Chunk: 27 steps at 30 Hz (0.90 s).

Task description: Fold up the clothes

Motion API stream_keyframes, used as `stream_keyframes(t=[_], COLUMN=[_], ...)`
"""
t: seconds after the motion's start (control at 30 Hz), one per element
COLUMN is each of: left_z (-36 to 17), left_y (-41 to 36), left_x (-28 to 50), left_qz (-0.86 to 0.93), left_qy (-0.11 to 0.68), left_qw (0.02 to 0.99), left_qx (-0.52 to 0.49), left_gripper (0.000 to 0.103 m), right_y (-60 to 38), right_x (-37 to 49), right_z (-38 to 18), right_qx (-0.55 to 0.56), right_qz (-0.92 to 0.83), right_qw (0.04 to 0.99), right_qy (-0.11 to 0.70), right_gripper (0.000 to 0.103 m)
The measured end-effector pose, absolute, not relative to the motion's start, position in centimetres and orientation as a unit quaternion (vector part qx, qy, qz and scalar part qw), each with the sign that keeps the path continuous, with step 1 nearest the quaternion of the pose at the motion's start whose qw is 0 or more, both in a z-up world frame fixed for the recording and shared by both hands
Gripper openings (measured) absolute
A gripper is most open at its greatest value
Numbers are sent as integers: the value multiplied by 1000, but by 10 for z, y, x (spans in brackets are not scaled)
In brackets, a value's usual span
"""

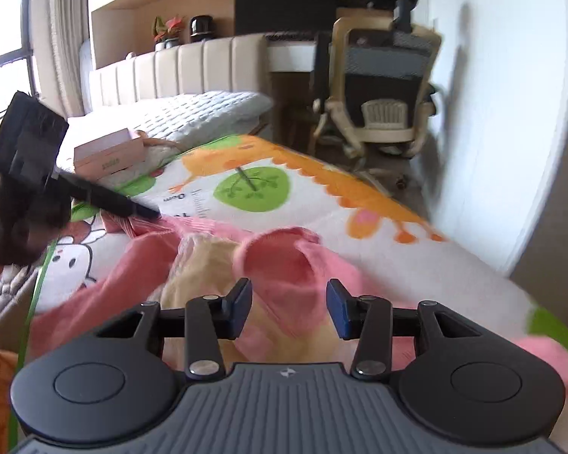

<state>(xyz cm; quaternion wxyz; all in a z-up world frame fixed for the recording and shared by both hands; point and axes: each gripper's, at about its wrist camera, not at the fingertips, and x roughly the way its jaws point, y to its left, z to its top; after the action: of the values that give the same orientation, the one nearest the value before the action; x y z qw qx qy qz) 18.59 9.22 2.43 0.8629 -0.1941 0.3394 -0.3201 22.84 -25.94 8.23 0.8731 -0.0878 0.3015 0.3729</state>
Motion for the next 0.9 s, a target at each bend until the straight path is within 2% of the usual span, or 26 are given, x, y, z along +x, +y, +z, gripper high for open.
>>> stream_keyframes(t=[0.13,0.3,0.43,0.53,0.63,0.7,0.77,0.9], left_z=[5,-10,-18,-24,-31,-37,-41,-45], left_y=[75,72,72,72,72,72,72,72], left_x=[177,174,178,179,178,178,178,179], left_qz=[-353,-369,-368,-361,-352,-348,-343,-336], left_qy=[357,366,366,371,379,385,389,394], left_qw=[848,836,831,831,832,830,830,829], left_qx=[-167,-176,-200,-206,-202,-204,-207,-209], left_gripper=[93,94,96,97,97,97,97,98], right_y=[-214,-165,-151,-143,-160,-171,-182,-198], right_x=[276,334,358,357,347,328,308,284], right_z=[57,23,43,65,71,68,54,21], right_qx=[-30,57,77,-27,-62,-133,-206,-239], right_qz=[404,420,360,319,312,288,264,247], right_qw=[841,780,844,898,897,902,896,878], right_qy=[359,461,390,302,307,292,292,333], right_gripper=[43,45,44,44,44,44,43,40])
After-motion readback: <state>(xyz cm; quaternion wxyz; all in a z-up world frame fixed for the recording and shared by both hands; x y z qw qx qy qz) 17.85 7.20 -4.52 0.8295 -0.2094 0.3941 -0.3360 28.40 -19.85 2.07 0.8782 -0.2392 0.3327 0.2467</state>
